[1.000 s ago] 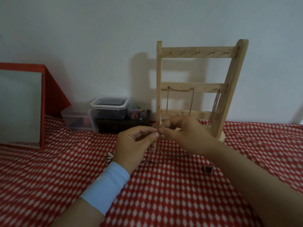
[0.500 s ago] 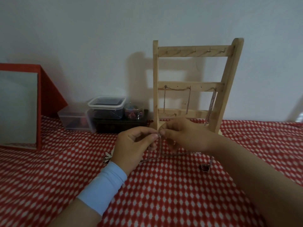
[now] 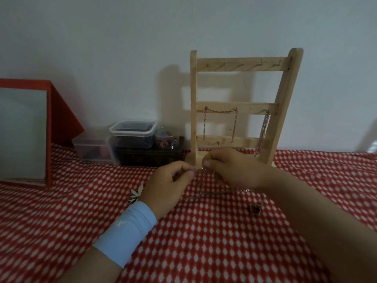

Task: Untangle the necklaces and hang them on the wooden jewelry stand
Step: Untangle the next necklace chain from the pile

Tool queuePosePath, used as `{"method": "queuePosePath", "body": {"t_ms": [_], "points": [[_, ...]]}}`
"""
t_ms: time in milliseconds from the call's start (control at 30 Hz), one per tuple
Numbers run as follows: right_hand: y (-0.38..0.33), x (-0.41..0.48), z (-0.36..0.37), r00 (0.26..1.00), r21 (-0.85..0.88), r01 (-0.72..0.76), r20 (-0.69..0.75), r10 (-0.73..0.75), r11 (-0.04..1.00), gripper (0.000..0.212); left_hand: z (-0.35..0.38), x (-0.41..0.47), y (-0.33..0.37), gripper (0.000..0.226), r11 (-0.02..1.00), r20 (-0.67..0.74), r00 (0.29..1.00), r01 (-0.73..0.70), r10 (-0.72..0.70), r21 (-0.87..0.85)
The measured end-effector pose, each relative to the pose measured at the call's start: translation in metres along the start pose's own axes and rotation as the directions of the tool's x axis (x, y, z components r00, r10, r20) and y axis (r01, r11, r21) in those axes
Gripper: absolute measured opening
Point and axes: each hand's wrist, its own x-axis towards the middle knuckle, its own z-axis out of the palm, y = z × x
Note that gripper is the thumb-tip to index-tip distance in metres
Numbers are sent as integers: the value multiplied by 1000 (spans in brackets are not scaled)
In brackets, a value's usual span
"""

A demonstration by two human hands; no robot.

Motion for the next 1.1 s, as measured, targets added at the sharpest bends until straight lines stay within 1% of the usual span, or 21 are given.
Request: {"method": "queuePosePath", "body": {"t_ms": [67, 100, 200, 267, 367, 400, 433, 533, 633, 733, 800, 933, 1033, 1100], "points": [[1, 0, 1, 1000, 57, -6, 6, 5, 998, 29, 2, -1, 4, 13, 996, 44, 998, 40, -37, -76], [-1, 0, 4, 1000, 60, 3, -8, -3, 998, 29, 4, -1, 6, 13, 996, 24, 999, 34, -32, -88], [-5, 1, 12, 996, 67, 43, -76, -38, 997, 25, 7, 2, 7, 11, 995, -91, 996, 9, -19, -102], [-7, 1, 16, 993, 57, 60, -102, -54, 997, 23, 7, 2, 3, 10, 998, -118, 993, -24, 18, -50], [-4, 2, 21, 980, -124, 94, -162, -114, 988, 22, 7, 3, -2, 9, 987, -136, 982, -114, 130, 115], [-4, 3, 23, 976, -157, 106, -173, -133, 982, 21, 7, 3, -2, 9, 981, -142, 979, -129, 149, 143], [-4, 4, 25, 974, -146, 105, -184, -131, 984, 20, 7, 3, -2, 10, 978, -146, 976, -138, 160, 155], [-3, 5, 20, 981, -44, 46, -187, -53, 998, 24, 6, 3, -2, 10, 975, -155, 973, -147, 173, 166], [-2, 3, 14, 995, 102, 0, -98, 10, 995, 29, 5, 3, -3, 10, 982, -165, 973, -138, 159, 131], [0, 3, 14, 998, 294, -32, -38, 45, 955, 30, 4, 2, -3, 9, 990, -173, 977, -112, 124, 81], [3, 4, 14, 998, 390, -39, -21, 51, 920, 26, 4, 3, -3, 9, 989, -181, 975, -116, 130, 90], [6, 3, 11, 999, 447, 15, -32, -1, 895, 13, 3, 2, -2, 9, 985, -168, 974, -138, 154, 103], [8, 2, 9, 1000, 493, -29, 22, 21, 870, 13, 3, 1, -2, 11, 988, -123, 982, -138, 146, 77], [9, 2, 8, 997, 541, -69, 63, 41, 838, 11, 4, 0, -1, 14, 994, -81, 991, -110, 109, 2]]}}
